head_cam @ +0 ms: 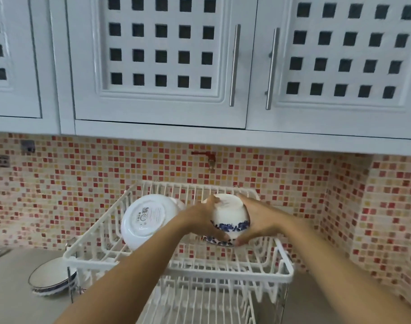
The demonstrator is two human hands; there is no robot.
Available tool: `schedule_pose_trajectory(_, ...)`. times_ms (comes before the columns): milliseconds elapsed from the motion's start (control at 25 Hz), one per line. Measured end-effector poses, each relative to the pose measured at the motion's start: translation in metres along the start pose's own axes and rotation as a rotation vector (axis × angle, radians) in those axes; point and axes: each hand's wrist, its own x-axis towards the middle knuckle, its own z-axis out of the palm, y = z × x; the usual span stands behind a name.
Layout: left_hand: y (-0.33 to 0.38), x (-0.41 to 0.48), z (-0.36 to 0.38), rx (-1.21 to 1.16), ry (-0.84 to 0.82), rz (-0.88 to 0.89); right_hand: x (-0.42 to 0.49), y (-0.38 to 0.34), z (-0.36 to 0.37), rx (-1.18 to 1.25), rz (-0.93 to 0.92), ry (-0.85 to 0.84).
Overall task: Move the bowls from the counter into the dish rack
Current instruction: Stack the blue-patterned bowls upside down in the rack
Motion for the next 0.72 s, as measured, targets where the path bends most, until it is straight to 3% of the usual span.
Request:
schedule_pose_trajectory(360,-0.010,0.010,0.022,0.155,-0.070,-0.108,0.015,-0.001,0.015,-0.221,-0.055,-0.052)
schedule_pose_trajectory(720,-0.002,0.010,0.023,0.212,-0.121,-0.129,0.011,-0.006,0.014,-0.319,0.031,-0.077)
